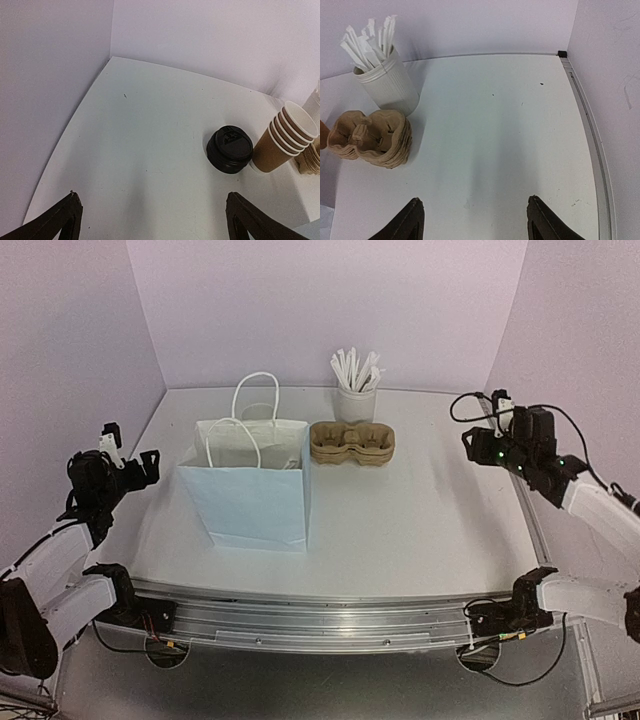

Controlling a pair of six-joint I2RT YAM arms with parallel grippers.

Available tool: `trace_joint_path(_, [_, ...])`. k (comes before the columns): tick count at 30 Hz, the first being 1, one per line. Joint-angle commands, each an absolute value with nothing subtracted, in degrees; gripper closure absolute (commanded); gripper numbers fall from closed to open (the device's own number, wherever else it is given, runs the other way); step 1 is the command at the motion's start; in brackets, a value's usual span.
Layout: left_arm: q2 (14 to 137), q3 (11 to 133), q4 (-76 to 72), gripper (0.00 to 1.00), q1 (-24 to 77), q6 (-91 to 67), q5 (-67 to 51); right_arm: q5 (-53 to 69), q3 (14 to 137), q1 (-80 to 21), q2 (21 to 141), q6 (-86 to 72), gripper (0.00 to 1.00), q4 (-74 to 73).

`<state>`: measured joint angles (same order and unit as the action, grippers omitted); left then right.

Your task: Pack the takeout coffee

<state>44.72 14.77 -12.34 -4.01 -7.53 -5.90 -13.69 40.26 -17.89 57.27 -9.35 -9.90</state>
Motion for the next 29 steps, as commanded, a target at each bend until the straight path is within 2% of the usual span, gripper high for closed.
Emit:
trace_joint_path(1, [41.52, 11.20, -19.55, 0.00, -6.81, -8.04, -13.36, -9.88, 26.49, -17.75, 46.41, -6.55, 0.34, 10.24])
trace_joint_path(5, [40.28, 10.65, -17.74, 0.00, -9.27, -9.98, -13.86, -11.77, 14.33, -17.75, 37.69, -5.28, 0.33, 19.25])
trace_joint_path(10, [40.51, 13.70, -8.57, 0.00, -10.45, -13.11, -7.55, -12.94, 6.98, -17.76, 31.53, -6.55, 0.32, 21.89])
trace_joint_path(15, [41.11, 15.27, -6.07, 0.00, -10.50, -15.23, -1.67, -13.07, 5.44, -17.76, 30.51, -6.43, 0.32, 23.29])
trace_joint_path(29, [41.77, 14.95, -6.93, 0.00, -10.92, -13.57, -4.74, -14.90, 5.72, -17.74, 33.39, -4.20, 0.32, 26.02])
